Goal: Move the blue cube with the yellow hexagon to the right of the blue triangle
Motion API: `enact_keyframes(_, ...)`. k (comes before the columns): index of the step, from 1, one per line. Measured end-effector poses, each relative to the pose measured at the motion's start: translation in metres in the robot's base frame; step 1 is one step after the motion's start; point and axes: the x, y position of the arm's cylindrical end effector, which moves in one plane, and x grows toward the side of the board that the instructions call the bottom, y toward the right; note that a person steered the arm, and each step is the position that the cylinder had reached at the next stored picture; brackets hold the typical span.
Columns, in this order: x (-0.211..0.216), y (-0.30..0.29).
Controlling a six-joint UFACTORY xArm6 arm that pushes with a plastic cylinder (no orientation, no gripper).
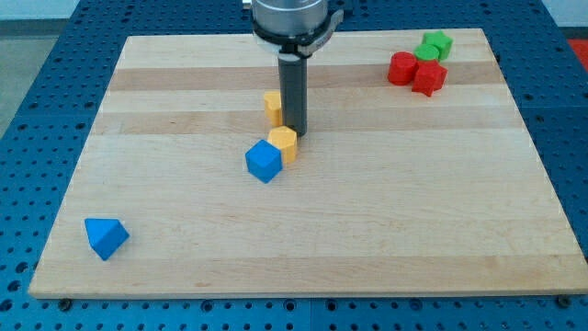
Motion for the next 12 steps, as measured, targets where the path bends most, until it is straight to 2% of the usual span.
enact_keyframes(5, 0.112, -0.037)
enact_keyframes(6, 0.119, -0.047)
enact_keyframes(9, 0.107, -0.087)
enact_keyframes(11, 0.138, -0.111)
enact_keyframes(12, 0.14, -0.124)
